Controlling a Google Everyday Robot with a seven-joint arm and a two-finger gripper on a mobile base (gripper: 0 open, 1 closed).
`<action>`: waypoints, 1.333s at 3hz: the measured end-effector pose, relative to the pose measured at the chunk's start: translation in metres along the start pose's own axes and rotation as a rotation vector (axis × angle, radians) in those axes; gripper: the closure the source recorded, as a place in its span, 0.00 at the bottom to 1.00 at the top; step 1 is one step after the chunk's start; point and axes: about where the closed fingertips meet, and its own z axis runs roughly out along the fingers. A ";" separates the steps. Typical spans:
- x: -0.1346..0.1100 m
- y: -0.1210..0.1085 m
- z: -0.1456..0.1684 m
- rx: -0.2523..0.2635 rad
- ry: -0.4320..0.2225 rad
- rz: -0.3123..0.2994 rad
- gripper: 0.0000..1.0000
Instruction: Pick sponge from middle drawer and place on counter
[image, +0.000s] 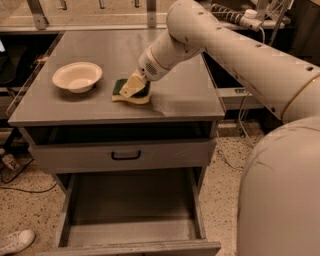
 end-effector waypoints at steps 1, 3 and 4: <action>0.002 0.000 0.002 -0.003 0.003 0.002 0.87; 0.002 0.000 0.002 -0.003 0.003 0.002 0.40; 0.002 0.000 0.002 -0.003 0.003 0.002 0.17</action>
Offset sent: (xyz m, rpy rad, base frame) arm 0.0004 -0.0001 -0.0029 -0.0013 0.0046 0.0005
